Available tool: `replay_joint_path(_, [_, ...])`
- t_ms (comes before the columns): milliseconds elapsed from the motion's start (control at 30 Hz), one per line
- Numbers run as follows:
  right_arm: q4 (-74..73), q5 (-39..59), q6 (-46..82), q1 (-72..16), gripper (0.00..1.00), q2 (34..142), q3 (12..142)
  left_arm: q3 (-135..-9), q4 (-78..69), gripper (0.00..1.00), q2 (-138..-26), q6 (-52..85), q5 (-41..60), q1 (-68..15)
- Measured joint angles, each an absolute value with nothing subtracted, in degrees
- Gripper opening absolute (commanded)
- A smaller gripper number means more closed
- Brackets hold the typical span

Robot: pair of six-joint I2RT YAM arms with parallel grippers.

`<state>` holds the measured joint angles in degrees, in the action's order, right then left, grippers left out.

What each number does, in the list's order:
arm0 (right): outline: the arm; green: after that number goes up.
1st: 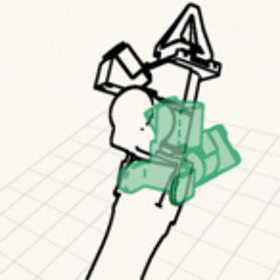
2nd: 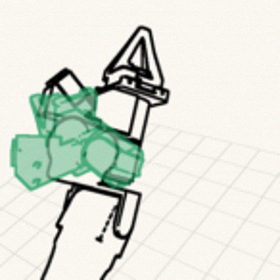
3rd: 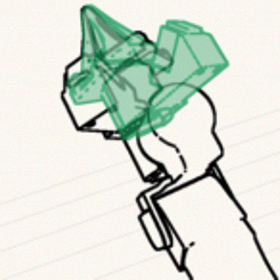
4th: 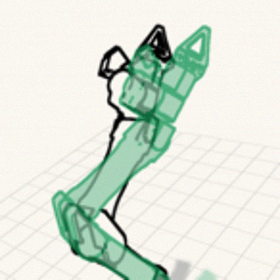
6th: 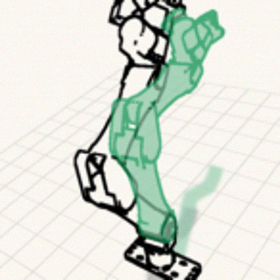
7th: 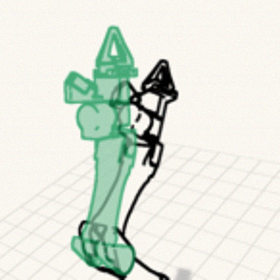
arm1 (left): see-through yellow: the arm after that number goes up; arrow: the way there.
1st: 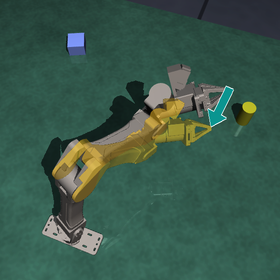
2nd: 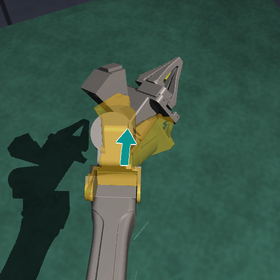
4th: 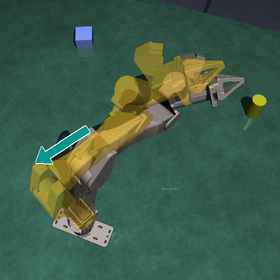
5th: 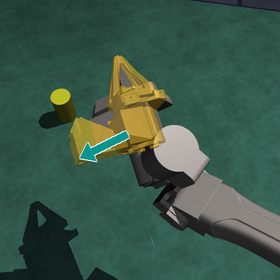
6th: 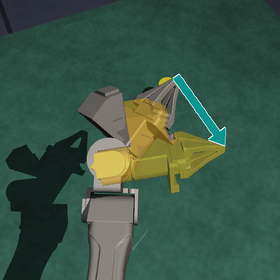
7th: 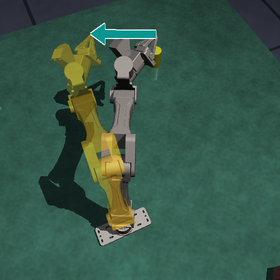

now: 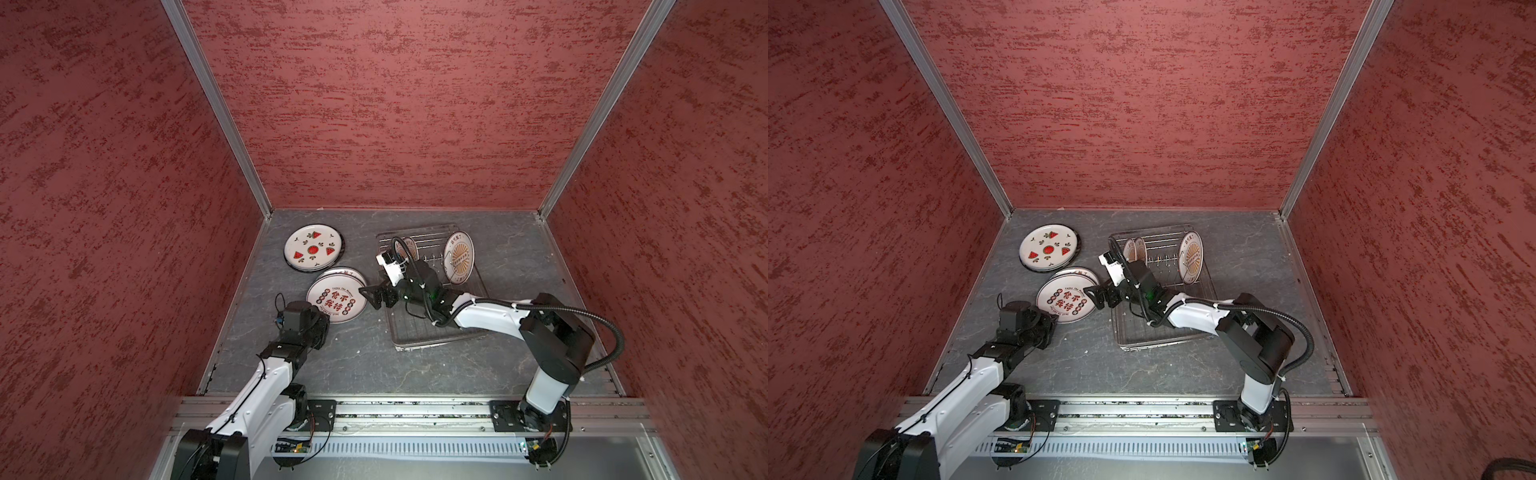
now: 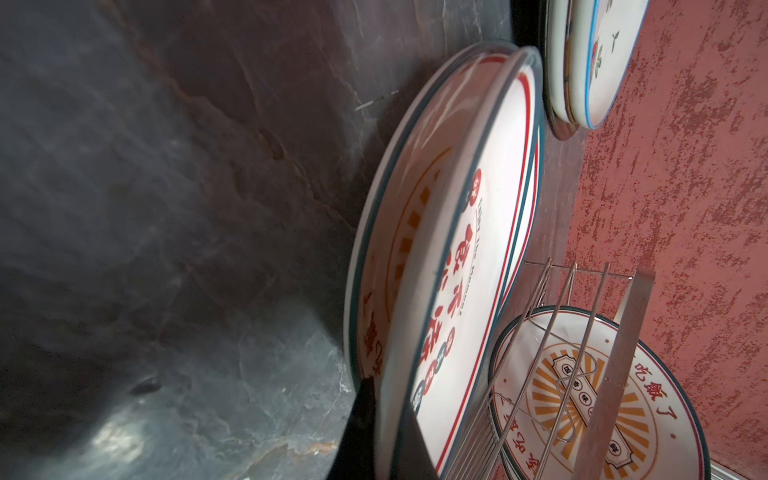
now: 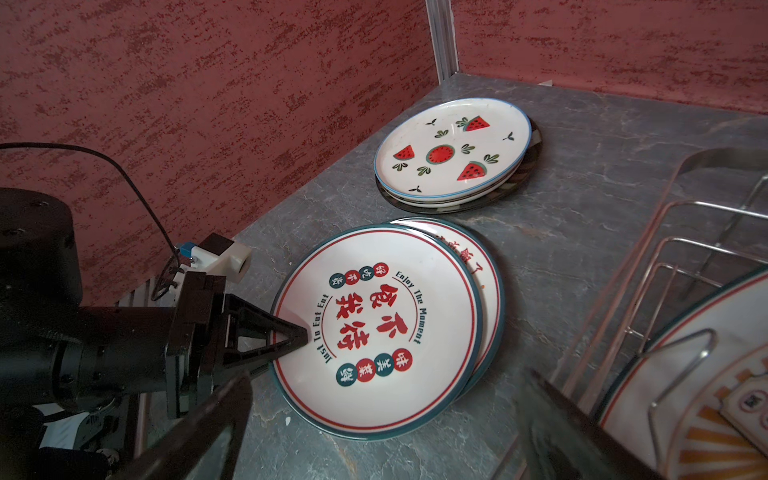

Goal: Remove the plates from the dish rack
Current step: 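Open the left gripper off the plate and draw it back, then reach the right gripper down into the rack toward the next sunburst plate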

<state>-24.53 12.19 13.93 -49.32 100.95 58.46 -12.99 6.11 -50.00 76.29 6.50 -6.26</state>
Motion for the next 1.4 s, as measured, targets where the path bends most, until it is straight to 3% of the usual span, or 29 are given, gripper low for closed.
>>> replay_joint_path(133, [-24.5, 12.1, 13.8, -49.3, 0.99, 100.9, 58.5, -13.5, 4.6, 0.11, -52.0, 76.3, 6.5, -6.3])
replay_joint_path(367, [-24.5, 11.4, 13.6, -49.3, 0.99, 100.9, 58.5, -14.2, 3.4, 0.35, -53.6, 76.6, 5.4, -6.4])
replay_joint_path(467, [-24.5, 11.2, 13.5, -49.3, 0.99, 100.9, 58.5, -14.8, 3.7, 0.40, -53.6, 76.6, 4.2, -6.6])
replay_joint_path(1100, [-24.5, 10.9, 13.1, -49.3, 0.99, 100.9, 58.5, -15.6, 11.4, 0.48, -47.6, 76.4, -5.7, -9.3])
replay_joint_path(1233, [-24.6, 11.4, 12.5, -49.3, 0.99, 100.7, 58.4, -16.2, 13.4, 0.64, -47.2, 76.5, -8.6, -10.3])
replay_joint_path(1333, [-24.5, 11.8, 11.4, -49.3, 0.99, 100.0, 58.4, -17.8, 17.1, 0.81, -44.9, 77.0, -14.8, -14.4])
replay_joint_path(1400, [-24.4, 11.8, 10.6, -49.3, 0.99, 98.9, 58.4, -18.5, 18.8, 0.87, -42.8, 77.3, -19.1, -17.8])
